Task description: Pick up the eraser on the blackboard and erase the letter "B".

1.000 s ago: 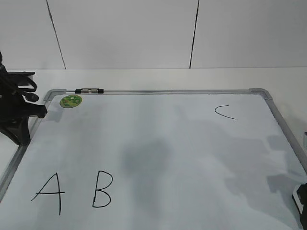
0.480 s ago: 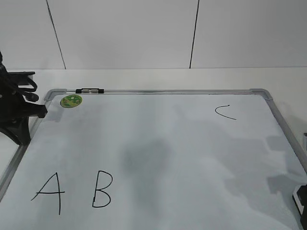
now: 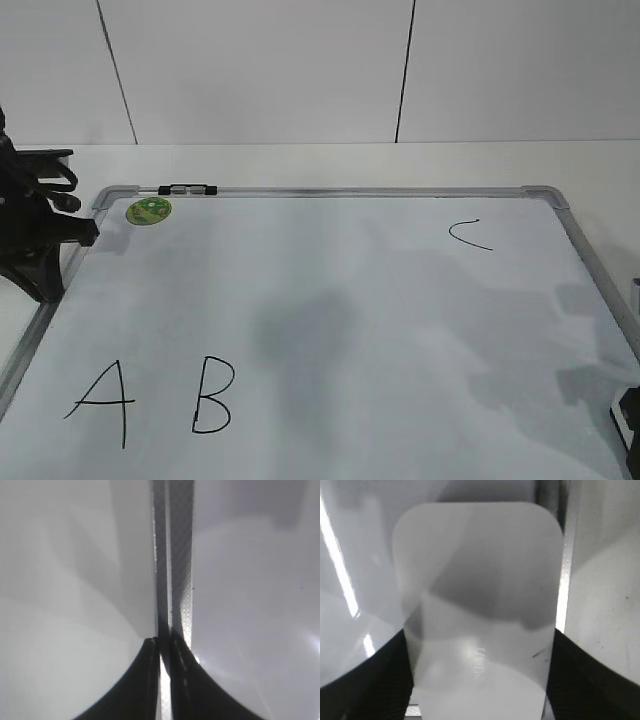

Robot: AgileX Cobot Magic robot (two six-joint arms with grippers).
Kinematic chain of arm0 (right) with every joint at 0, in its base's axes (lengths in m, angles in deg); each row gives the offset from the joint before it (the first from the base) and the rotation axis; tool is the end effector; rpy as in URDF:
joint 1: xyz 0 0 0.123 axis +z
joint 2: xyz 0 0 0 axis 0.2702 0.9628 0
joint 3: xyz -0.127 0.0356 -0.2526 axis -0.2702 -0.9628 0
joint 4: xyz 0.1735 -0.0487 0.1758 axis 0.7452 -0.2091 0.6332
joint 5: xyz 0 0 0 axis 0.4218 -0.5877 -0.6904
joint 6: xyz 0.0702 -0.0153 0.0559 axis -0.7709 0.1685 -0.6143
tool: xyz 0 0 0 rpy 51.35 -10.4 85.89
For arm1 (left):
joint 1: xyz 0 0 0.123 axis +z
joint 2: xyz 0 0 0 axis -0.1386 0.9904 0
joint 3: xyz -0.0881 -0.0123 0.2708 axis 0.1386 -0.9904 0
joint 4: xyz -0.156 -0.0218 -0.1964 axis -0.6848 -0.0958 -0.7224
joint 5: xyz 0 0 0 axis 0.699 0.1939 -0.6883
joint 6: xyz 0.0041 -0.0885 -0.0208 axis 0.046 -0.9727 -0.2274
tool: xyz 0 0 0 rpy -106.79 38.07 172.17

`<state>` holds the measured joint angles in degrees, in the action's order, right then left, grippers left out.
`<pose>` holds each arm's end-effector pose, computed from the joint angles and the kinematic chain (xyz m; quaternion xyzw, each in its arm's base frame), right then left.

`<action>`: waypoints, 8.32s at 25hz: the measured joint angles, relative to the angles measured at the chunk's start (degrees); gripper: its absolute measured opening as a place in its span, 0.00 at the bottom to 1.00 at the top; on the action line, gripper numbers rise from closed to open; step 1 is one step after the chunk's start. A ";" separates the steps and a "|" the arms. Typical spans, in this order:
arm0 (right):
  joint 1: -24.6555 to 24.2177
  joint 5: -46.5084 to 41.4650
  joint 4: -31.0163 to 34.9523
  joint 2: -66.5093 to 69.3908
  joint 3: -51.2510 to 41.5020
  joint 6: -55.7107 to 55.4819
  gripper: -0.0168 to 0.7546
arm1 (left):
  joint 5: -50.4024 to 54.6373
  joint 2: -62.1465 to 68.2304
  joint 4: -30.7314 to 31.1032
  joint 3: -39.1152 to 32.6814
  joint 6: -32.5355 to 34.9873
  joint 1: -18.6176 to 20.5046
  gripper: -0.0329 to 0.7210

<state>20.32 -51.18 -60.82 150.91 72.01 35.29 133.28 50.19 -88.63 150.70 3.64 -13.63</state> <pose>0.1928 0.0186 0.1741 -0.0319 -0.9988 -0.0126 0.0342 0.3712 -0.0422 0.1548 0.0114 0.9995 -0.0299 0.0017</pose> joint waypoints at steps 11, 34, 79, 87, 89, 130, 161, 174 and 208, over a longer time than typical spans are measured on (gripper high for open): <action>0.12 -2.64 -1.64 0.23 3.49 -0.10 0.74 | 0.00 0.00 0.00 0.00 0.00 0.00 0.08; 20.61 -11.59 -1.13 8.09 27.07 -7.92 0.74 | -0.10 0.00 -0.10 0.00 0.00 0.00 0.08; 48.15 -16.71 3.62 45.06 64.29 -8.26 0.74 | -0.10 0.00 -0.32 0.00 0.00 0.00 0.08; 49.42 -17.62 1.70 45.99 65.11 -8.48 0.74 | -0.10 0.00 -0.32 0.00 0.00 0.00 0.08; 49.51 -17.74 1.11 46.12 65.11 -8.58 0.74 | -0.10 0.00 -0.32 0.00 0.00 0.00 0.08; 47.71 -16.66 -5.28 48.01 69.53 -5.12 0.73 | -0.93 0.00 -0.42 0.00 0.10 0.00 0.08; 41.28 -15.65 -5.41 48.22 69.78 -7.82 0.73 | -0.93 0.00 -0.42 0.00 0.20 0.00 0.08; 43.47 -15.51 -9.26 48.22 69.81 -7.23 0.73 | -0.93 0.00 -0.42 0.00 0.20 0.00 0.08; 40.05 -15.51 -1.91 48.22 69.81 -7.39 0.73 | -1.27 0.00 -0.50 0.00 0.20 0.00 0.08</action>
<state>60.37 -66.69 -62.72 199.13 141.82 27.90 132.01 50.19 -89.13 150.70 3.84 -13.63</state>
